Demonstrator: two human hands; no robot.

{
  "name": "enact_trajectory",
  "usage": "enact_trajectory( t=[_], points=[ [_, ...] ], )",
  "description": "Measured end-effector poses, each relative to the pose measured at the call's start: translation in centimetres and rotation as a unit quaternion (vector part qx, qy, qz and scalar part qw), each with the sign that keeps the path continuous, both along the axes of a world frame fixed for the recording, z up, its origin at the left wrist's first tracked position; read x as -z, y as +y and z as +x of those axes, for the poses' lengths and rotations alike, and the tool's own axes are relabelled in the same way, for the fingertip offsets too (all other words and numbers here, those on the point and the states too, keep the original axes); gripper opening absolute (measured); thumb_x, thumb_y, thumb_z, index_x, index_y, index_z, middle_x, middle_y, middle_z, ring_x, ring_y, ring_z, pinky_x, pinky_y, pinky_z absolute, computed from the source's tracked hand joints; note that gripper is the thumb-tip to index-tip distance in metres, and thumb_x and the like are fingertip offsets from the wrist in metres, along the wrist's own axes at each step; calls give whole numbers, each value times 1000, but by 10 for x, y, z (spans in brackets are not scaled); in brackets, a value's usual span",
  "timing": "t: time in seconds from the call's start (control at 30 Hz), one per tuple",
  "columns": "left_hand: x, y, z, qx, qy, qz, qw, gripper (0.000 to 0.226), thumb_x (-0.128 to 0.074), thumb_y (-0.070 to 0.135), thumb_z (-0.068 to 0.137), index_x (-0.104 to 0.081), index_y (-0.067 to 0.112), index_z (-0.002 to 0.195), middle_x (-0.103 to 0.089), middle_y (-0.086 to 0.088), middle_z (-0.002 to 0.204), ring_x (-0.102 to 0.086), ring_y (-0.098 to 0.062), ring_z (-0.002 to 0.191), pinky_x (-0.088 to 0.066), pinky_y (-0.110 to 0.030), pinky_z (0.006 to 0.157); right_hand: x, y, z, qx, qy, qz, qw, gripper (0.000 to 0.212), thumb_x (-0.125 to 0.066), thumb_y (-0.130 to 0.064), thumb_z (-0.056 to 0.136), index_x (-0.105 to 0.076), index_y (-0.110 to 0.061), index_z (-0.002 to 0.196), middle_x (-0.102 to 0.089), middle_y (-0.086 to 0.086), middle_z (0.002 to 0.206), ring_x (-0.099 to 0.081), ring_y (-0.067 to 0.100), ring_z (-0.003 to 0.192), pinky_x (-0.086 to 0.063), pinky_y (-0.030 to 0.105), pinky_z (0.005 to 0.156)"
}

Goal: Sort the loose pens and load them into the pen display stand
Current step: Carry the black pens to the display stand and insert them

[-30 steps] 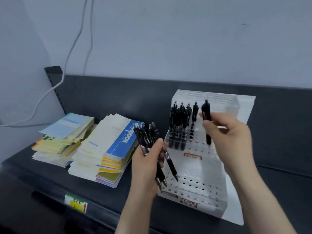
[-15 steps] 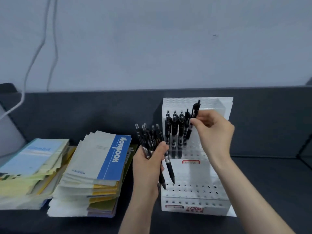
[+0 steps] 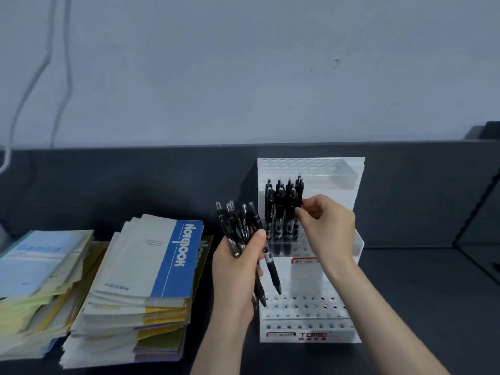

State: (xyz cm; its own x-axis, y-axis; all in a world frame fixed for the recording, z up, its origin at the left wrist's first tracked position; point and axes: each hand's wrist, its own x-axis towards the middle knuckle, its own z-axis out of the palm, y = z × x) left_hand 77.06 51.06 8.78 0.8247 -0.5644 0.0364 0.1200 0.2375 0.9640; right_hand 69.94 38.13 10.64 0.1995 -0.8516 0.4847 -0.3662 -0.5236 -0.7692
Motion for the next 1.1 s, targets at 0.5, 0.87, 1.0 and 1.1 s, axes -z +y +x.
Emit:
enact_trajectory(
  t=[0.5,0.87,1.0,1.1],
  points=[
    [7,-8,-13,27,-18,-7,999,6,-70,18,86,-68,12,87,-65,3,65,-57,-6,57,-44,-21,50,9,63,-35,-185,20,79,979,36,-75,-12,78,-66,-47,77,-68,-27,72,-63,-7,74,-50,11,72],
    [7,-5,-10,16,17,10,1000,21,-62,29,92,-57,11,83,-57,-2,64,-49,-10,55,-40,-26,50,-26,14,-28,-47,-190,5,981,21,-70,-12,83,-67,-31,89,-68,-14,82,-64,1,75,-51,12,69],
    [6,-3,-9,21,19,4,1000,13,-56,22,96,-56,11,89,-58,-1,65,-51,-9,56,-41,-23,48,-17,8,-16,-48,-152,12,987,19,-72,-14,82,-66,-30,88,-68,-16,81,-64,0,74,-50,11,69],
    [5,-2,-8,28,26,3,999,13,-53,20,97,-54,9,91,-58,-2,66,-50,-10,55,-40,-24,47,-11,6,-12,-42,-106,8,993,16,-72,-13,82,-70,-24,93,-66,-19,79,-64,-2,72,-48,7,69]
  ],
)
